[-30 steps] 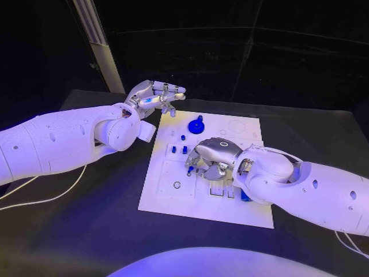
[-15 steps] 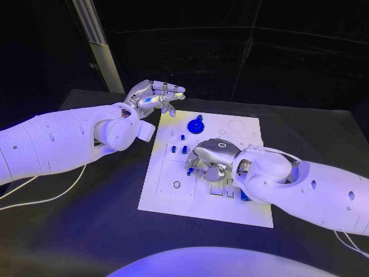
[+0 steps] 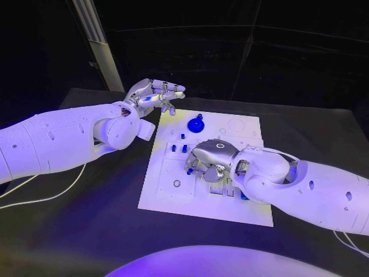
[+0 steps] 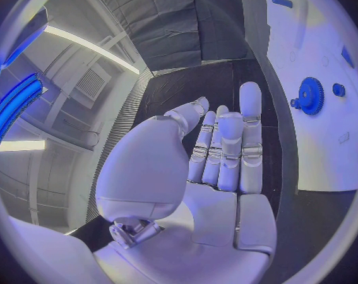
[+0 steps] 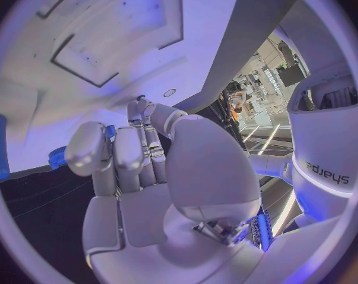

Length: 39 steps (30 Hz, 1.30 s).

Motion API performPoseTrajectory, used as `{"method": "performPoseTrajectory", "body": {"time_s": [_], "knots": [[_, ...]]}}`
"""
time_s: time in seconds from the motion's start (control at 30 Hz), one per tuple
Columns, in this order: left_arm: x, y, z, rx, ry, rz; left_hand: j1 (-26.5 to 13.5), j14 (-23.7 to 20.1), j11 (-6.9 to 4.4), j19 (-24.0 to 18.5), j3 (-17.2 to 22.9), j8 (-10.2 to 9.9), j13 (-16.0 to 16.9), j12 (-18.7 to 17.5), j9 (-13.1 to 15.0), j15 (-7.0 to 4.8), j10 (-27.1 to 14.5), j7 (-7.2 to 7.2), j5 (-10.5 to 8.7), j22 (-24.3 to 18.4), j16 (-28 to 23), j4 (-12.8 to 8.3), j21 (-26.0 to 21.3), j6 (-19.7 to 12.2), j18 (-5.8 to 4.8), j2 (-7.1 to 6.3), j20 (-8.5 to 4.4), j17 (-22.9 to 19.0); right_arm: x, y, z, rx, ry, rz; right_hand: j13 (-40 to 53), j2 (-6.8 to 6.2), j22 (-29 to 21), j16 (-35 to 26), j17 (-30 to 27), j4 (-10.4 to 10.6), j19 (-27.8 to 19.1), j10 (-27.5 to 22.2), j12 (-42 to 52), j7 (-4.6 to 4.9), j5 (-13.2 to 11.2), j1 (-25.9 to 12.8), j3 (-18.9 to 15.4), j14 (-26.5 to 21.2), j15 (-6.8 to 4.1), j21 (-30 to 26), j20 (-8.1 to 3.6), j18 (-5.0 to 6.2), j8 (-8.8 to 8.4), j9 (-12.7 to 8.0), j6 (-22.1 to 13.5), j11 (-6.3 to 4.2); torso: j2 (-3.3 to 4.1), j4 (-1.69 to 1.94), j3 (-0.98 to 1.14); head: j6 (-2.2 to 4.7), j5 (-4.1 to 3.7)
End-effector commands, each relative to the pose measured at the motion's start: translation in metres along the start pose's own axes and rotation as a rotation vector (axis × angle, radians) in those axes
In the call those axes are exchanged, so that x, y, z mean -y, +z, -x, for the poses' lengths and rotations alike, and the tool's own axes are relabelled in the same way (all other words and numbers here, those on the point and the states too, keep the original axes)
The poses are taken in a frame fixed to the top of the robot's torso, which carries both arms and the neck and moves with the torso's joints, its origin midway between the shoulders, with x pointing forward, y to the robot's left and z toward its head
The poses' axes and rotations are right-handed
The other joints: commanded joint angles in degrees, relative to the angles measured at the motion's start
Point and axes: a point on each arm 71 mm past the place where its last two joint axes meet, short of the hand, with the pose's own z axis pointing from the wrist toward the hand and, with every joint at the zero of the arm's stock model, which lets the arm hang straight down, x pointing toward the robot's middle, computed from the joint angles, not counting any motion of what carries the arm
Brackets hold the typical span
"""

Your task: Assemble the parts on the task board

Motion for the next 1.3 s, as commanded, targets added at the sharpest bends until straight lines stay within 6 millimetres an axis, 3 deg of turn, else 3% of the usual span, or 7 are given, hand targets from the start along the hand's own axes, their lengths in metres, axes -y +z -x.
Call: {"method": "performPoseTrajectory", "body": {"time_s": [0.03, 0.4, 0.6, 0.7, 0.83, 1.17, 1.3], "knots": [[0.001, 0.000, 0.000, -0.001, -0.004, -0.004, 0.4, -0.4, -0.09, -0.5, -0.1, 0.2, -0.1, 0.2, 0.0, 0.06, -0.3, 0.35, 0.32, -0.1, -0.2, -0.1, -0.2, -0.1, 0.80, 0.20, 0.07, 0.0, -0.003, 0.001, -0.001, -0.014, -0.056, 0.004, -0.1, 0.39, -0.1, 0.1, -0.1, 0.0, 0.2, 0.2, -0.3, 0.08, 0.3, -0.3, 0.0, 1.4, -0.24, 0.2, -0.26, -0.80, -0.32, -0.1, 0.4, 0.02, -0.02, -0.03, 0.01, 0.00, -0.04], [0.001, 0.000, 0.001, 0.000, -0.003, -0.001, 0.4, -0.4, -0.08, -0.4, -0.2, 0.2, -0.1, 0.2, 0.0, 0.07, -0.3, 0.35, 0.31, -0.1, -0.2, -0.1, -0.3, -0.1, 0.80, 0.20, 0.07, -0.1, -0.007, 0.002, -0.002, -0.018, -0.084, 0.016, -0.3, -0.19, -0.3, 0.0, -0.5, 0.4, -0.1, -0.1, -0.8, 0.15, 0.7, -1.6, -1.1, 1.2, -0.16, 0.1, -0.18, -0.76, -0.73, -0.2, 0.1, 0.06, -0.01, 0.00, 0.00, 0.00, -0.20], [0.001, 0.000, 0.001, 0.001, -0.003, 0.000, 0.4, -0.4, -0.06, -0.4, -0.2, 0.2, -0.1, 0.3, 0.0, 0.08, -0.4, 0.37, 0.31, -0.1, -0.2, -0.2, -0.3, -0.1, 0.80, 0.21, 0.08, -0.2, -0.005, 0.001, 0.000, 0.020, -0.068, 0.016, -2.4, -2.62, -7.2, -3.1, -4.6, 1.9, -3.3, -7.2, -2.4, 2.14, 2.1, -4.9, -3.8, -0.2, 1.51, -3.9, 1.07, 0.34, -3.44, -0.5, -5.9, 2.29, -0.01, 0.00, -0.03, 0.04, -0.19], [0.001, 0.000, 0.001, 0.001, -0.003, 0.000, 0.4, -0.4, -0.06, -0.4, -0.2, 0.2, -0.1, 0.3, 0.0, 0.08, -0.4, 0.37, 0.31, -0.1, -0.2, -0.2, -0.3, -0.1, 0.80, 0.21, 0.08, -0.2, -0.004, 0.000, 0.002, 0.053, -0.060, 0.016, -3.3, -2.80, -10.4, -4.7, -6.6, 2.0, -4.7, -9.4, -2.0, 2.35, 2.3, -4.7, -5.1, -0.8, 1.85, -6.0, 1.57, 0.98, -3.36, -0.4, -7.9, 2.66, -0.05, 0.00, 0.01, 0.09, -0.28], [0.001, 0.000, 0.002, 0.001, -0.003, 0.001, 0.4, -0.4, -0.06, -0.4, -0.2, 0.2, -0.1, 0.3, 0.0, 0.08, -0.4, 0.37, 0.31, -0.1, -0.2, -0.2, -0.3, -0.1, 0.80, 0.21, 0.08, -0.2, -0.003, -0.004, 0.006, 0.104, -0.044, 0.024, -3.6, -2.49, -10.8, -4.9, -6.9, 2.0, -4.7, -9.8, -1.7, 2.50, 3.2, -4.3, -5.6, -0.7, 1.88, -6.4, 1.69, 1.02, -3.30, -0.4, -8.5, 2.75, -0.02, -0.02, 0.05, 0.24, -0.37], [0.001, 0.000, 0.003, 0.003, -0.002, 0.003, 0.4, -0.4, -0.06, -0.4, -0.2, 0.2, -0.1, 0.3, 0.0, 0.08, -0.4, 0.37, 0.31, -0.1, -0.2, -0.2, -0.3, -0.1, 0.79, 0.22, 0.08, -0.2, 0.012, -0.037, 0.019, 0.171, 0.007, -0.015, -3.6, -1.81, -9.1, -5.1, -7.5, 2.0, -3.6, -8.2, -0.2, 2.49, 5.2, -3.6, -5.6, -0.5, 1.74, -5.5, 1.62, 0.73, -2.73, -0.1, -7.3, 2.53, -0.17, -0.10, 0.00, 0.79, -0.81], [0.001, -0.001, 0.004, 0.005, -0.001, 0.004, 0.4, -0.4, -0.06, -0.4, -0.2, 0.2, -0.1, 0.3, 0.0, 0.08, -0.4, 0.37, 0.31, -0.1, -0.2, -0.2, -0.3, -0.1, 0.79, 0.23, 0.08, -0.2, 0.030, -0.055, 0.035, 0.166, 0.011, -0.083, -3.6, -2.25, -8.4, -4.6, -7.1, 2.4, -3.1, -7.5, 0.4, 2.16, 5.1, -4.3, -6.1, -0.3, 1.56, -5.0, 1.56, 0.58, -2.63, 0.0, -6.6, 2.27, -0.14, -0.14, 0.02, 1.52, -1.62]]}}
